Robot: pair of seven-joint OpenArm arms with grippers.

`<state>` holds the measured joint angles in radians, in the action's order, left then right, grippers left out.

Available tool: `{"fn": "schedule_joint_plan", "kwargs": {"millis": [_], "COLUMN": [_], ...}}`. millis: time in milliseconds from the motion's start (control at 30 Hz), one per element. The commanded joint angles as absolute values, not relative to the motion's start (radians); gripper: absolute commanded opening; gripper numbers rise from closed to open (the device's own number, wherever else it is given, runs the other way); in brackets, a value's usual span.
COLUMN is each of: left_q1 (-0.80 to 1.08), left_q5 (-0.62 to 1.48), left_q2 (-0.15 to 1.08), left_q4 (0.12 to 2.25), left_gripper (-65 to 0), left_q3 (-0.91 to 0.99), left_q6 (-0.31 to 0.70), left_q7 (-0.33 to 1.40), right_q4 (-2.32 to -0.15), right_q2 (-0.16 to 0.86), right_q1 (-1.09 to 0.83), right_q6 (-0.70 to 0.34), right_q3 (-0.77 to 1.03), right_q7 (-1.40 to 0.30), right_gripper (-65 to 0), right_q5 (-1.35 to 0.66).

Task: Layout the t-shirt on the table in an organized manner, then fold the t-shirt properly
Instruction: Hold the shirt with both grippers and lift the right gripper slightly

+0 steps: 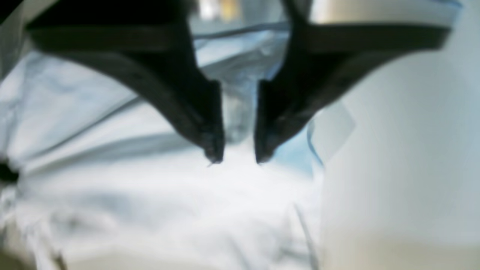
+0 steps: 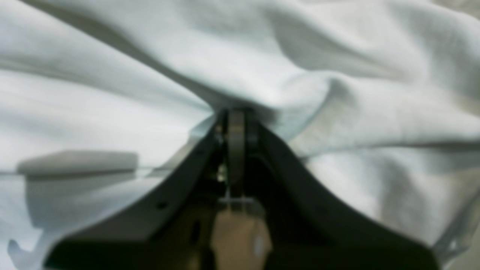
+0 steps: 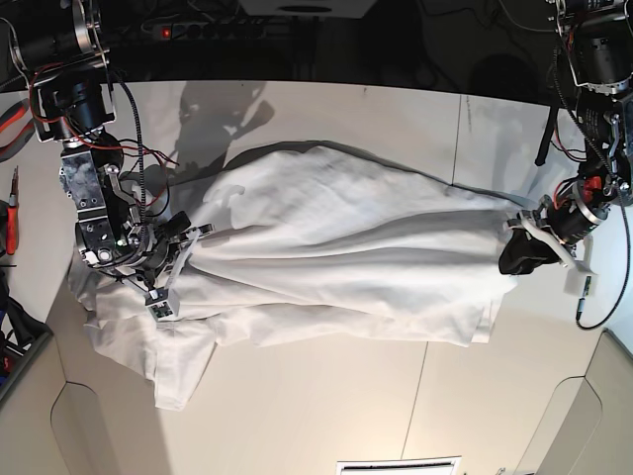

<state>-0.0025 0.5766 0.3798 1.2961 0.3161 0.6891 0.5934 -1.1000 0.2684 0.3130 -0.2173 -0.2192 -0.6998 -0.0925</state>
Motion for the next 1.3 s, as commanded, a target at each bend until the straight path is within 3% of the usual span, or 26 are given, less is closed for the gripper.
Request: {"fn": "schedule_joint_plan", "kwargs": {"millis": [0,100,133,200,233,467,1033,1267], "left_q1": [-0.017,-0.019,-0.019,-0.019,-0.019,-0.016,0.097,0.152], "left_q5": [0.579,0.567,0.568,0.574,0.582,0.68,1.212,1.243], "left_q2": [0.397,0.396,0.396,0.397,0.397,0.396,0.396,0.396], "left_q4": [1.316,1.316,1.316,1.316,1.316,1.317,1.577,1.592], "left_gripper": [-43.4,-44.5,-48.5,-63.6,-65.0,-65.0,-65.0,-65.0], "left_q3": [0.31,0.293,0.293,0.294,0.295,0.306,0.53,0.53], "left_q6": [0.698,0.698,0.698,0.698,0.698,0.698,0.698,0.698], "left_q7": [0.553,0.542,0.542,0.542,0.542,0.567,1.009,1.027], "right_q4": [-1.097,-1.097,-1.097,-1.097,-1.097,-1.097,-1.097,-1.133], "right_q2": [0.282,0.282,0.282,0.282,0.282,0.282,0.282,0.282], "right_q1": [0.318,0.318,0.318,0.318,0.318,0.318,0.318,0.318], "right_q6": [-0.205,-0.205,-0.205,-0.205,-0.205,-0.205,-0.204,-0.204], "right_q3": [-0.215,-0.215,-0.215,-0.215,-0.215,-0.215,-0.215,-0.215], "right_q7": [-0.744,-0.744,-0.744,-0.744,-0.744,-0.746,-0.757,-0.758], "right_gripper": [-65.0,-65.0,-65.0,-65.0,-65.0,-65.0,-65.0,-65.0], "right_q5": [-0.068,-0.068,-0.068,-0.068,-0.068,-0.068,-0.068,-0.068]}}
